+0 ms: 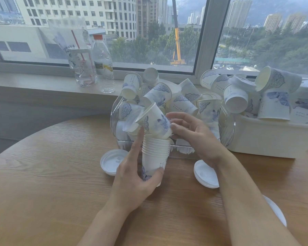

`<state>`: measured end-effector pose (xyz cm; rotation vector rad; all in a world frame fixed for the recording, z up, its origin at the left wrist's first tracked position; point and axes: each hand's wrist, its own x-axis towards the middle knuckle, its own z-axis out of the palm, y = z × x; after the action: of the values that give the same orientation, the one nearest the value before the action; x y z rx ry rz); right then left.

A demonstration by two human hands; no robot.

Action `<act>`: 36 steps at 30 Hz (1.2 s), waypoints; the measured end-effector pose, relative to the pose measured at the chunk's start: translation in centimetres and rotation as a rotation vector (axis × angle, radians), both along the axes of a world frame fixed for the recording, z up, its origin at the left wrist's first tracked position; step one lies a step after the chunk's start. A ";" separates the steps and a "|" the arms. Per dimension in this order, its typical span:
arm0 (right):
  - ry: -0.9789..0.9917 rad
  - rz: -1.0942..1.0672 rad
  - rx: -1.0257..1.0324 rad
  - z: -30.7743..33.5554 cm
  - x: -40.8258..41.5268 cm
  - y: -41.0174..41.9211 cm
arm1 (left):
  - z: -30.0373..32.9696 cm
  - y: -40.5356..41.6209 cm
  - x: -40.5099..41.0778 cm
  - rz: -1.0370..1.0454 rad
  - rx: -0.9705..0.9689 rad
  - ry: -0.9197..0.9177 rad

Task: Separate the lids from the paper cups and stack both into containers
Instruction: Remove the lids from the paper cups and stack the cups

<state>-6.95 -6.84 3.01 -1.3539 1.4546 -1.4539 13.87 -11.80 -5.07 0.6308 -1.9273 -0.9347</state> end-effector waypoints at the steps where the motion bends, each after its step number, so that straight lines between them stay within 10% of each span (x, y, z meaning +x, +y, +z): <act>1: 0.016 0.013 0.006 0.1 0.2 0.0 | 0.1 0.0 0.0 -0.003 0.000 0.000; 24: 0.175 0.102 -0.020 -0.8 0.7 -0.5 | -0.3 -0.8 0.0 0.153 -0.028 0.071; 30: 0.242 -0.393 -0.180 0.7 -0.4 -3.0 | -0.3 -0.7 -0.4 0.152 -0.022 0.050; 36: 0.357 -0.396 -0.120 2.8 -0.7 -7.2 | -0.2 -0.7 -0.3 0.139 -0.025 0.055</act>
<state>-7.65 -14.02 5.81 -1.5175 1.9811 -1.6207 13.61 -12.47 -5.31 0.7084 -1.8192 -0.8313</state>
